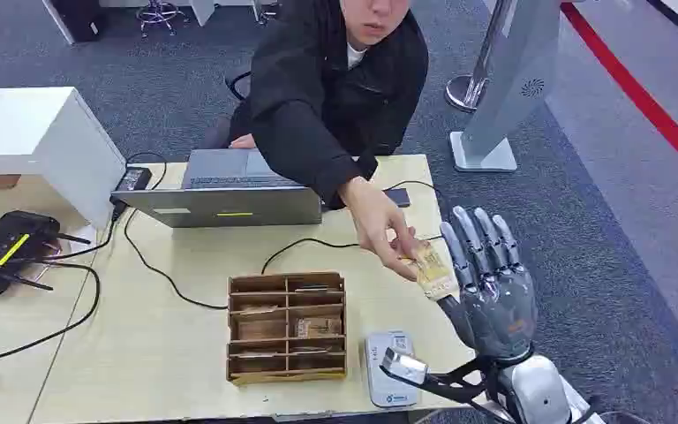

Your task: Pass the card to the sensor for recognition and then transmit it.

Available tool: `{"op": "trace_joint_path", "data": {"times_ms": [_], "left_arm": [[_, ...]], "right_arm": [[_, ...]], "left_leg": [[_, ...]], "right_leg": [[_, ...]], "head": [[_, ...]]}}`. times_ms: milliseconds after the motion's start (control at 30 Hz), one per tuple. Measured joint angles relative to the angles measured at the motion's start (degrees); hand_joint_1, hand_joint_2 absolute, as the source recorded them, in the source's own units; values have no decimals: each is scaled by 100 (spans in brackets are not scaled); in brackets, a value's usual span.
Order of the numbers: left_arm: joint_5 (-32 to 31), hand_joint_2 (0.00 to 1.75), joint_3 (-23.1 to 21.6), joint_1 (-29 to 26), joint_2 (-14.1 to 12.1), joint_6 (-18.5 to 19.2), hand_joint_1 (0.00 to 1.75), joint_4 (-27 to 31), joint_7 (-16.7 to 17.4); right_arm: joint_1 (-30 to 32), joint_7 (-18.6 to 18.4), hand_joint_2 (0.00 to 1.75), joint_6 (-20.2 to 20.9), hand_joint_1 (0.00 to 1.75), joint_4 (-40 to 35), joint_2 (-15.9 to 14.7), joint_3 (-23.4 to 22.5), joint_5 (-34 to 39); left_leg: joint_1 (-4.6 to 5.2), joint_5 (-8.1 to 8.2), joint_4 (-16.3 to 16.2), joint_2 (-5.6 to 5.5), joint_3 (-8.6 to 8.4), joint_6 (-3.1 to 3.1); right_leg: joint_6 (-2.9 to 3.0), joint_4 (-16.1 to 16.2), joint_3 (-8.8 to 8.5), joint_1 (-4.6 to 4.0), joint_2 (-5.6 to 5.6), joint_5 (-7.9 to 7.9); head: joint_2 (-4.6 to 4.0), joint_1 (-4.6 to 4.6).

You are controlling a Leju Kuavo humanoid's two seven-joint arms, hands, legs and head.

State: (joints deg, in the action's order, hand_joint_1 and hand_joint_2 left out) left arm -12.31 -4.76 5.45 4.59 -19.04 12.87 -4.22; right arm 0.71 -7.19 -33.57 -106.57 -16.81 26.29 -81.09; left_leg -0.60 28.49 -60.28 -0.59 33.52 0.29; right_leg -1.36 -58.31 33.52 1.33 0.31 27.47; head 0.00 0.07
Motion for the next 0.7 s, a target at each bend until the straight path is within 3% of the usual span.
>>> {"op": "trace_joint_path", "data": {"times_ms": [700], "left_arm": [[-61,0,2,37,59,4,0,0,52]], "right_arm": [[70,203,175,-122,175,2,0,7,380]], "left_leg": [[0,0,0,0,0,0]], "right_leg": [[0,0,0,0,0,0]], "head": [[0,-2]]}}
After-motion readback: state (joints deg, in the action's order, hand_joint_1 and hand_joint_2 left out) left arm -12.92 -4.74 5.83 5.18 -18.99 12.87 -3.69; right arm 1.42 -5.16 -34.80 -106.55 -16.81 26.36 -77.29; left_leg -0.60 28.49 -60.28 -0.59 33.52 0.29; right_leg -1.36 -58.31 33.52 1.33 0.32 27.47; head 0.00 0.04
